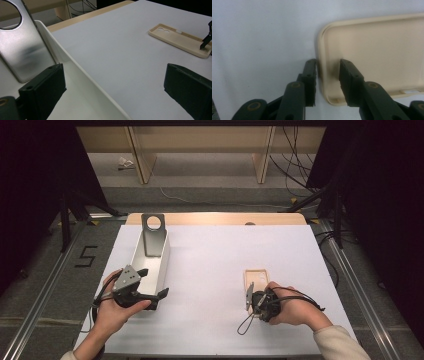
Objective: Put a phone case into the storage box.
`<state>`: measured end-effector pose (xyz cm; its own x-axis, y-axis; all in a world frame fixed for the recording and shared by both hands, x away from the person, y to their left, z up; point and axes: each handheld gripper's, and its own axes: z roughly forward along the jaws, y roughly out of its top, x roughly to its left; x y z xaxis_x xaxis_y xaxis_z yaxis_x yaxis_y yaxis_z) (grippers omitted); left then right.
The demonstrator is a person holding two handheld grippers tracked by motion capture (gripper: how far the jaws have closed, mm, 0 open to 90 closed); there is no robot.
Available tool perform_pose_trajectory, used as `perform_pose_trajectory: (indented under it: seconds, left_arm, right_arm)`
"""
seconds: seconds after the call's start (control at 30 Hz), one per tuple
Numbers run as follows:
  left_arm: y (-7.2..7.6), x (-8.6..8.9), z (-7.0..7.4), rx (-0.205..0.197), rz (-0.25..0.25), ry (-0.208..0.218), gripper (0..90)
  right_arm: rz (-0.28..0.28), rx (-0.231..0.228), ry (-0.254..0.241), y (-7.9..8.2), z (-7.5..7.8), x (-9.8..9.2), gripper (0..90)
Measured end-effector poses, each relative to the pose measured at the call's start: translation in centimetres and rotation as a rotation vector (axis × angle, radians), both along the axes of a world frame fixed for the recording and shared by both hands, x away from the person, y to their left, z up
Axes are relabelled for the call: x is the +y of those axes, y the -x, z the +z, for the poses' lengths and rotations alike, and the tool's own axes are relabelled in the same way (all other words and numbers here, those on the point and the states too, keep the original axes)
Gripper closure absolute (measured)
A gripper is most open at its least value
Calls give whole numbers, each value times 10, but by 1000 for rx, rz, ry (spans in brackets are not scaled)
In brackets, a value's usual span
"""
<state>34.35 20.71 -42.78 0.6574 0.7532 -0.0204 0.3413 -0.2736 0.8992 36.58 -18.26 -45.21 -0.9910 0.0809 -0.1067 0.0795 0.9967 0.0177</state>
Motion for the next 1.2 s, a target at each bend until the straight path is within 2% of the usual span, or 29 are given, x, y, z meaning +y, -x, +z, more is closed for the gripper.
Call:
perform_pose_trajectory:
  seconds: [0.27, 0.47, 0.8, 1.07, 1.2]
  left_arm:
    - [0, 0, 0, 0, -4, -4, 33]
    - [0, 0, -1, 1, -3, -4, 33]
    - [0, 0, 0, 0, -2, 2, 34]
    - [0, 0, 0, -1, -1, 2, 34]
    - [0, 0, 0, -3, -1, 4, 34]
  right_arm:
    - [23, -19, 13, 3, 0, 2, 786]
    - [23, -8, 16, 5, 0, 3, 843]
    - [13, -1, 14, 5, 1, 2, 866]
    - [11, 3, -10, 4, 3, -1, 870]
    - [-1, 15, -39, 4, 3, -3, 871]
